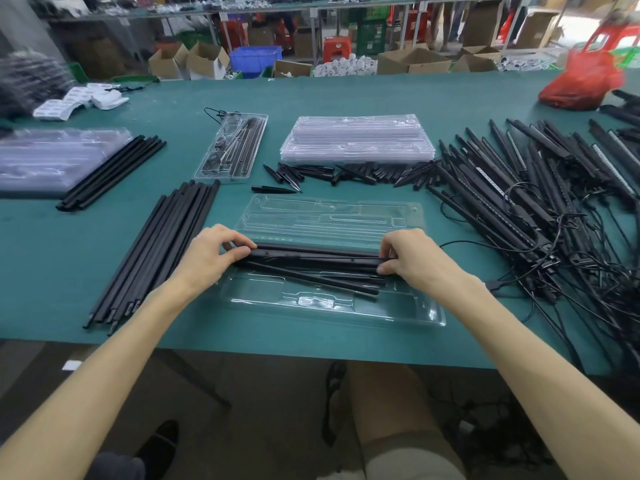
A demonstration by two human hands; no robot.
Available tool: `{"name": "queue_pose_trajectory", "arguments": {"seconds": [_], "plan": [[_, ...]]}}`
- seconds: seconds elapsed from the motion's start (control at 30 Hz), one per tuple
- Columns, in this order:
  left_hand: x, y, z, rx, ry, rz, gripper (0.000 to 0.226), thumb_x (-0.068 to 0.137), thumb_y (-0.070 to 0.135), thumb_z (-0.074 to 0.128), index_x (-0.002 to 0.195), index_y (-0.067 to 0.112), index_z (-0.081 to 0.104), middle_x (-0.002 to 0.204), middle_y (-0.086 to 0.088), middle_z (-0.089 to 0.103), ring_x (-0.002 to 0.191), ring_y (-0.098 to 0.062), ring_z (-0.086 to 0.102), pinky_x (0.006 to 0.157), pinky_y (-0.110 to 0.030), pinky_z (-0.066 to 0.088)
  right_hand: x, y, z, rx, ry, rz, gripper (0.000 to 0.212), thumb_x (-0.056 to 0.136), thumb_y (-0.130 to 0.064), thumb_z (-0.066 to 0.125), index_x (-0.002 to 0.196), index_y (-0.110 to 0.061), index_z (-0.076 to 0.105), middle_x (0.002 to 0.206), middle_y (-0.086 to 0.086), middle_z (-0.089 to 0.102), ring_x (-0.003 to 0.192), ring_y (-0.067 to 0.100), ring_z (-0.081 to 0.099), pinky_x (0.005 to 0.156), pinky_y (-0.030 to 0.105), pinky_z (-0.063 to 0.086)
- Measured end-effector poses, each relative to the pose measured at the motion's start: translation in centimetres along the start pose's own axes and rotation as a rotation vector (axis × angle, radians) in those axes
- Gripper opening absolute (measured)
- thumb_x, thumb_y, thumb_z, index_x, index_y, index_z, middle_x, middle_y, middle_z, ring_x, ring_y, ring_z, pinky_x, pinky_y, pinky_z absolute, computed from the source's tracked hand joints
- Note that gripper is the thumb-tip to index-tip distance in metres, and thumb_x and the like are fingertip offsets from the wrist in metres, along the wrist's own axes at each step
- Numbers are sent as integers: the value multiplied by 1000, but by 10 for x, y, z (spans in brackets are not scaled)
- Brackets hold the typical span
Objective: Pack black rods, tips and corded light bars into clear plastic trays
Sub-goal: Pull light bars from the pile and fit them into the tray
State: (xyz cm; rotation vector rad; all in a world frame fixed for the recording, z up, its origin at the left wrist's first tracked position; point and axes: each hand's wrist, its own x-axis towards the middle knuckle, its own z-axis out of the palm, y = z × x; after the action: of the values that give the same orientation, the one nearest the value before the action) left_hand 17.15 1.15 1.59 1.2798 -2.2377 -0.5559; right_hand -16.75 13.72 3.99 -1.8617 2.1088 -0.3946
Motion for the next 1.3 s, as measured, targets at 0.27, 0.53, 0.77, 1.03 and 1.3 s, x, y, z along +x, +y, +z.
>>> {"name": "queue_pose_trajectory", "arguments": {"seconds": [0.27, 0.53, 0.77, 1.03, 1.3], "plan": [[-4, -10, -4, -62, -15, 4, 27, 90, 10, 72, 94, 36, 71, 97, 8, 69, 96, -3, 56, 79, -19, 41, -6, -1, 4, -17, 59, -27, 19, 87, -21, 76, 96, -13, 62, 92, -1, 57, 90, 26, 57, 76, 37, 48], [-9, -6, -2, -44, 46, 34, 28, 89, 6, 73, 97, 32, 70, 94, 17, 68, 96, -1, 59, 83, -15, 42, -9, 2, 8, 10, 87, -41, 15, 89, -22, 74, 96, -16, 61, 90, -5, 52, 92, 23, 54, 78, 37, 46], [-12, -9, -9, -51, 40, 31, 29, 87, 10, 76, 95, 38, 71, 97, 16, 69, 97, -3, 58, 86, -25, 43, -14, 2, 10, 13, 119, -71, 17, 91, -24, 72, 102, -18, 61, 89, -9, 48, 91, 18, 50, 81, 39, 47], [-17, -13, -9, -68, 80, -49, 22, 86, 20, 78, 100, 34, 70, 98, 19, 69, 96, -7, 54, 99, -44, 41, -18, -1, 10, 18, 126, -73, 8, 91, -20, 71, 91, -15, 65, 88, -5, 53, 88, 23, 56, 80, 40, 49], [-19, -8, -3, -71, 61, -122, 17, 91, 19, 74, 101, 30, 65, 102, 17, 65, 91, -19, 56, 105, -46, 33, -15, 1, 12, 7, 130, -35, 11, 94, -23, 68, 88, -14, 67, 86, -5, 50, 90, 26, 54, 78, 38, 45]]}}
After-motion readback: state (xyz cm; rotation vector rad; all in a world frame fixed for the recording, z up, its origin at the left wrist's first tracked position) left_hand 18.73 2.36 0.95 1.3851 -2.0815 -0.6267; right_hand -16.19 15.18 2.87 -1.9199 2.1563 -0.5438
